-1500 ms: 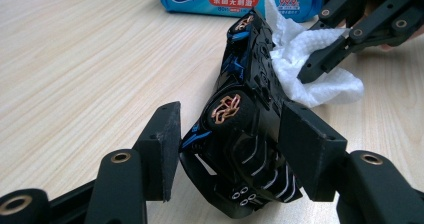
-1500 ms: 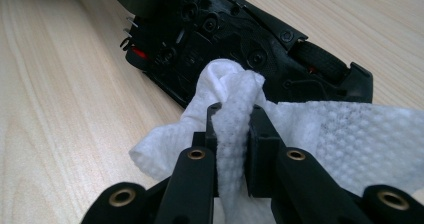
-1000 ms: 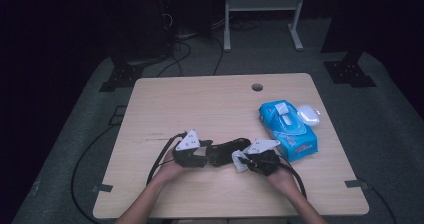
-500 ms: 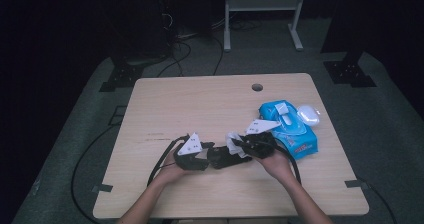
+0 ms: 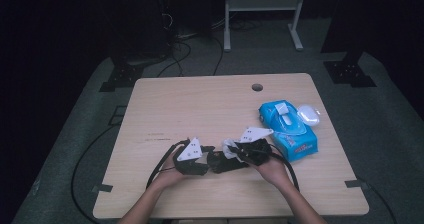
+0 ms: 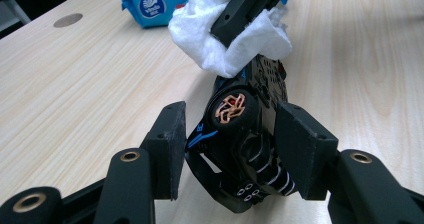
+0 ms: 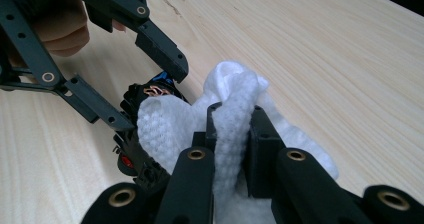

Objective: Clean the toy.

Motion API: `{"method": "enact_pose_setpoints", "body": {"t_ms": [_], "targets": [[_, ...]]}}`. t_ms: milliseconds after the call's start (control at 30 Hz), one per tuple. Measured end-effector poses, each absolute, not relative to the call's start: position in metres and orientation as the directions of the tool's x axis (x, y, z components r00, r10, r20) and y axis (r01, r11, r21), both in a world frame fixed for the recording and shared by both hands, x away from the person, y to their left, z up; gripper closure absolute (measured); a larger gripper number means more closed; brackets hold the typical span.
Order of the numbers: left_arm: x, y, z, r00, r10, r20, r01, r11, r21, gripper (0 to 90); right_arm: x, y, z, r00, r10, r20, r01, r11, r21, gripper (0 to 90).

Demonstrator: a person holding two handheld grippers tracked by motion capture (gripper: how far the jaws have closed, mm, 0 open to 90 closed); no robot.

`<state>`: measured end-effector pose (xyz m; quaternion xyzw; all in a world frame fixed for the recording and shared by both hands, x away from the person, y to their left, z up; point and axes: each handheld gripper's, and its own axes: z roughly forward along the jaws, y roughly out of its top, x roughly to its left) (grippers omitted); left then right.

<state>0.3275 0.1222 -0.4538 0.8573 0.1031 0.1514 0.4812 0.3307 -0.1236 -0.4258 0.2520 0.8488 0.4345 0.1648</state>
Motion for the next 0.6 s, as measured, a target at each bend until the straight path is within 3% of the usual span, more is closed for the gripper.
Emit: {"method": "enact_pose_setpoints", "body": {"t_ms": [67,167,300,333,433,600], "targets": [[0.326,0.121,-0.454,0.935,0.320,0.152,0.039,-0.519,0.854,46.4,0.325,-0.126,-0.428,-0.820,0.569,-0.060,0.275,0.483,0.832,82.2],[0.328,0.120,-0.455,0.938,0.324,0.122,0.072,-0.527,0.847,36.6,0.319,-0.129,-0.429,-0.825,0.562,-0.064,0.259,0.476,0.841,82.2],[0.332,0.118,-0.459,0.942,0.326,0.078,0.115,-0.533,0.838,33.6,0.310,-0.131,-0.432,-0.835,0.546,-0.064,0.247,0.477,0.844,82.2],[0.332,0.117,-0.460,0.944,0.321,0.073,0.118,-0.536,0.836,34.8,0.309,-0.131,-0.432,-0.837,0.543,-0.064,0.245,0.476,0.845,82.2],[0.330,0.114,-0.463,0.947,0.296,0.127,0.068,-0.570,0.819,50.6,0.308,-0.130,-0.433,-0.833,0.548,-0.078,0.238,0.482,0.843,82.1],[0.336,0.117,-0.464,0.941,0.317,0.120,0.081,-0.553,0.829,53.5,0.316,-0.125,-0.433,-0.820,0.567,-0.074,0.251,0.474,0.844,82.2]]}}
